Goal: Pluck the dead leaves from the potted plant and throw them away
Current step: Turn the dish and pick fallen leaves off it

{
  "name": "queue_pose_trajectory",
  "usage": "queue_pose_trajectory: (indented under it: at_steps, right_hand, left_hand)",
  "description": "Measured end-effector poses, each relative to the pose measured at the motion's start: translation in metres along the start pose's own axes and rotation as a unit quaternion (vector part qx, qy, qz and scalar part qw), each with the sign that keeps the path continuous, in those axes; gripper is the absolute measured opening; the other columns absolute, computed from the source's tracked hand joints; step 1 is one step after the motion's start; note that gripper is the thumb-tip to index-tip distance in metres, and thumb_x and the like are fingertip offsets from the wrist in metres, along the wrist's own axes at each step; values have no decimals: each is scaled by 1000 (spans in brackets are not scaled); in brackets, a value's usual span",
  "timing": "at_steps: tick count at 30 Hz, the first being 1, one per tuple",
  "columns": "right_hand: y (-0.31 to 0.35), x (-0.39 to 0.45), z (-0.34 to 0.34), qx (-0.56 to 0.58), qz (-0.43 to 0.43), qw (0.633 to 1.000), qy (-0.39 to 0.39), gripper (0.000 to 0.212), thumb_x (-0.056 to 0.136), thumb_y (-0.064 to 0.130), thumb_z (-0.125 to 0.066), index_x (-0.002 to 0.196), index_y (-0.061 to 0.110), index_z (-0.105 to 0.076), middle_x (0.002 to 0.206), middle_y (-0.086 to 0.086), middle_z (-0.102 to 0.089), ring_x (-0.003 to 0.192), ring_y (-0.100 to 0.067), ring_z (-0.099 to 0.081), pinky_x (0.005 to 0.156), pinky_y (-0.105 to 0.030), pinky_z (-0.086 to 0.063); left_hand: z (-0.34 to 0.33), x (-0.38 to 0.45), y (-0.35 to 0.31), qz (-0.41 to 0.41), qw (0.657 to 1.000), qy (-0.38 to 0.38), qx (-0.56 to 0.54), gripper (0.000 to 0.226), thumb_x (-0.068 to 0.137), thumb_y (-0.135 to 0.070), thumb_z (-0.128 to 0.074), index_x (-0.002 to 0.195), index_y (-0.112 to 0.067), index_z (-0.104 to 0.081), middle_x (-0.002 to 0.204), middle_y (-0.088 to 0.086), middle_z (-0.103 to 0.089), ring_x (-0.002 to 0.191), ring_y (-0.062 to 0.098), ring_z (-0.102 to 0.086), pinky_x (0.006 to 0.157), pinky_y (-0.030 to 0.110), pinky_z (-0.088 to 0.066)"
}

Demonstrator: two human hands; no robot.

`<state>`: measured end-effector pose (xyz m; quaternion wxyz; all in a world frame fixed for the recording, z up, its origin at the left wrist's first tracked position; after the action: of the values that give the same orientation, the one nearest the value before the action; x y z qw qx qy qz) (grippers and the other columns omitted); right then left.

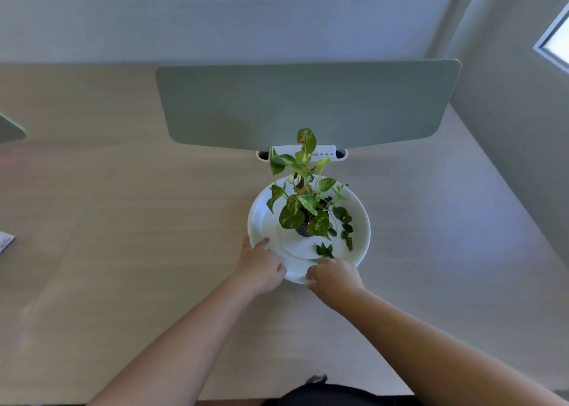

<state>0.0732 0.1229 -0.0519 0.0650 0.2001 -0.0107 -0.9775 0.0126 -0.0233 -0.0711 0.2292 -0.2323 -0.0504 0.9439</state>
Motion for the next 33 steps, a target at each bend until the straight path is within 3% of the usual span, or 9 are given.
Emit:
queue_pose_trajectory:
  at_steps: [3, 9, 13, 16, 20, 24, 28, 30, 33]
  right_hand:
    - [-20, 5, 5, 131, -31, 990, 41, 30, 92, 34, -47, 115, 33, -66, 113, 5, -67, 102, -20, -62, 82, -35, -54]
    - [-44, 11, 1, 197, -50, 975, 93, 30, 90, 33, -51, 117, 36, -63, 120, 2, -63, 103, -20, -61, 89, -37, -54]
    - [-47, 10, -4, 221, -58, 971, 66, 35, 93, 23, -46, 122, 31, -63, 121, -2, -63, 105, -22, -60, 89, -34, -53]
    - [-49, 10, -5, 213, -45, 975, 50, 35, 96, 18, -43, 124, 25, -63, 121, -4, -63, 108, -23, -59, 92, -33, -51]
    - [-72, 14, 2, 261, -92, 961, -20, 36, 94, 14, -43, 115, 28, -68, 121, -3, -64, 97, -23, -63, 83, -32, -54]
    - [-98, 27, 13, 238, -122, 961, -65, 38, 92, 8, -46, 120, 24, -65, 133, -2, -53, 110, -28, -58, 90, -34, -51]
    - [-108, 40, 17, 214, -117, 969, -43, 47, 89, 2, -47, 130, 22, -58, 138, -3, -48, 121, -31, -51, 98, -42, -49]
    - [-111, 40, 14, 179, -114, 976, -45, 46, 89, 4, -49, 130, 24, -57, 137, -4, -47, 125, -30, -44, 102, -43, -44]
    - [-116, 32, 4, 120, -121, 983, -72, 44, 88, 10, -52, 128, 26, -59, 137, -4, -45, 131, -28, -32, 108, -43, -30]
  left_hand:
    - [10, 3, 16, 21, 999, -38, -1, 43, 95, -29, -29, 126, -29, -59, 137, -4, -56, 149, 26, -13, 119, 57, 4]
    - [9, 16, 14, 26, 997, 5, 68, 51, 97, -33, -22, 120, -19, -66, 132, -4, -57, 148, 29, -11, 118, 59, 5]
    - [5, 17, 7, 34, 998, 17, 45, 44, 96, -25, -28, 109, -25, -70, 122, -9, -60, 144, 24, -20, 118, 54, 5]
    - [2, 14, 0, 32, 997, 20, -66, 45, 89, -9, -33, 101, -31, -71, 119, -14, -64, 143, 16, -21, 119, 51, 10]
    - [18, 12, 15, 58, 996, -27, -55, 45, 94, -13, -31, 114, -34, -66, 130, -11, -61, 143, 21, -22, 119, 53, 4]
    - [11, 15, 10, 44, 999, 22, 11, 41, 98, -28, -28, 111, -34, -67, 126, -5, -60, 143, 26, -20, 119, 55, 7]
    - [-2, 12, -23, 4, 999, 33, 38, 41, 97, -29, -28, 112, -27, -66, 118, 1, -60, 130, 30, -36, 118, 55, -2]
    - [-10, 11, -37, -6, 999, 39, 18, 40, 97, -27, -29, 113, -26, -66, 119, 0, -60, 127, 27, -40, 118, 53, -6]
    - [-19, 7, -50, -27, 993, 9, -112, 39, 95, -17, -35, 111, -34, -66, 119, -10, -63, 126, 18, -41, 118, 46, -7]
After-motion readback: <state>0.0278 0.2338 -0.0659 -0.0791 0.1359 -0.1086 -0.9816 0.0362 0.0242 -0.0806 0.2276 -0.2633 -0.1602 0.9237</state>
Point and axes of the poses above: each hand's wrist, its own x-axis towards the middle knuckle, its own z-axis out of the back of the hand, y = z × x, the point moved 4 cm from there along x, towards the middle knuckle
